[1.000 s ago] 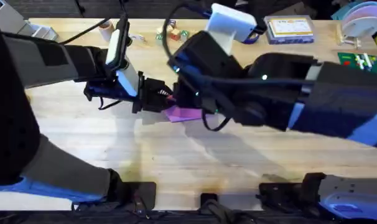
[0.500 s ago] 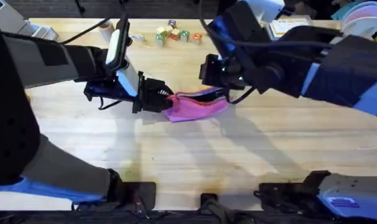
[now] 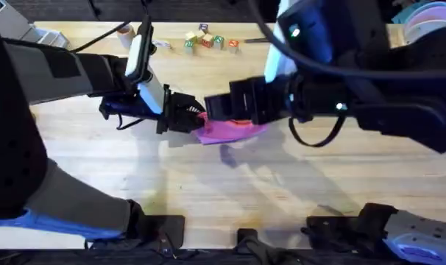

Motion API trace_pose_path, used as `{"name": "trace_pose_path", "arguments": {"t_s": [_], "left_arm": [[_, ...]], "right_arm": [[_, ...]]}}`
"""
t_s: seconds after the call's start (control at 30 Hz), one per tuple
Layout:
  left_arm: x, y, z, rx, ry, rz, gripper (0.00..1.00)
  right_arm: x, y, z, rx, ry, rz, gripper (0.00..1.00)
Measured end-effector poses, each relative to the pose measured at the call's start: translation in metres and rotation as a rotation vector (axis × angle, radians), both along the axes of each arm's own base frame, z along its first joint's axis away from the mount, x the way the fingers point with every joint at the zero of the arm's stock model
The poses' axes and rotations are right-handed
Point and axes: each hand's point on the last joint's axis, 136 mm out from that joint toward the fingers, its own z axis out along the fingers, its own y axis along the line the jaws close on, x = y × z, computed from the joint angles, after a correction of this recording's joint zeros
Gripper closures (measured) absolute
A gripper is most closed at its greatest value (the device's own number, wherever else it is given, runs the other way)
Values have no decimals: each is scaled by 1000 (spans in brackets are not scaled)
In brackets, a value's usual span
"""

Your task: Unzip the bag, pick up the pens from the table one at a time and place them inside, then zip the bag closed.

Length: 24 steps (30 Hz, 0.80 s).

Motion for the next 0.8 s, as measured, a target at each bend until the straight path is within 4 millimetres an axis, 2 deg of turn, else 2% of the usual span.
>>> {"name": "trace_pose_path", "arguments": {"t_s": [0.2,0.23,0.33,0.37,0.6,0.8], "left_arm": [[0,0,0,0,-1,0,941],[0,0,0,-2,-3,-1,837],[1,-1,3,-18,-3,2,367],[1,-1,3,-21,-4,4,22],[7,1,0,3,-41,5,8],[-5,26,-2,53,-22,32,8]], "right_arm": [[-12,8,-6,-7,31,-32,4],[-12,8,-6,-11,25,-44,4],[-12,7,-6,-20,9,-73,4],[-10,6,-5,-23,0,-96,3],[-8,4,-5,-25,-5,-116,4],[-23,19,-11,-29,11,-91,4]]}}
